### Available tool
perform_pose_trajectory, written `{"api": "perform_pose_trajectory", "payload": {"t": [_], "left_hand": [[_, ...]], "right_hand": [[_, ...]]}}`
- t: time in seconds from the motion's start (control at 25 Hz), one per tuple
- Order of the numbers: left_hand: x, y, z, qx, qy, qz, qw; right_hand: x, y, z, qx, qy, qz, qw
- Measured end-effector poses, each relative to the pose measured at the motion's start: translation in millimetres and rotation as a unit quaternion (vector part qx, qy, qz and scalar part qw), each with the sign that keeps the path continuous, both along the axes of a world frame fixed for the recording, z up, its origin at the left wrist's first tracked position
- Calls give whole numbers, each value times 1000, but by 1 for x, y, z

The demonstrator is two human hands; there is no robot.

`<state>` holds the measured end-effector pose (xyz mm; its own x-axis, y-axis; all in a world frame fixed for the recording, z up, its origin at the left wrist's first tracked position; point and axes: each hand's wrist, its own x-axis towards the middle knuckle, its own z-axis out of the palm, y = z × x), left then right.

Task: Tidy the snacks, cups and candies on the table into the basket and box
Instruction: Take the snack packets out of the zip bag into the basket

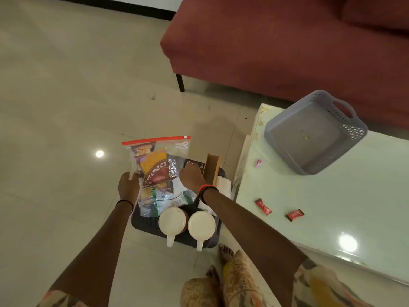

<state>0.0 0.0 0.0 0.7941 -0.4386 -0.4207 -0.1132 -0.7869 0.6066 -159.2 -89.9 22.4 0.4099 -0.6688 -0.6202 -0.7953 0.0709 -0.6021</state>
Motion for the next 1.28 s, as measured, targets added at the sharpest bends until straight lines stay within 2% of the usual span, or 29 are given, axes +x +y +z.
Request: {"api": "perform_pose_trajectory", "payload": {"t": [0.16, 0.36, 0.6, 0.8, 1.0, 1.2, 1.28], "left_hand": [[14, -14, -21, -34, 54, -5, 998], [31, -26, -40, -34, 25, 15, 999], [33, -23, -26, -63, 12, 50, 997], [13, -8, 13, -77, -59, 89, 991], [-5, -2, 63, -131, -120, 129, 976], [-31, -3, 117, -189, -139, 121, 965], [-51, -5, 139, -211, -135, 104, 963]], "right_hand": [[21, -11, -31, 45, -37, -84, 995], [40, -25, -49, 58, -53, -157, 984], [44, -22, -41, 70, -68, -226, 969], [33, -7, -7, 113, -106, -257, 954], [21, 13, 40, 116, -158, -283, 939], [-10, 29, 91, 137, -211, -297, 921], [-34, 32, 111, 139, -254, -326, 900]]}}
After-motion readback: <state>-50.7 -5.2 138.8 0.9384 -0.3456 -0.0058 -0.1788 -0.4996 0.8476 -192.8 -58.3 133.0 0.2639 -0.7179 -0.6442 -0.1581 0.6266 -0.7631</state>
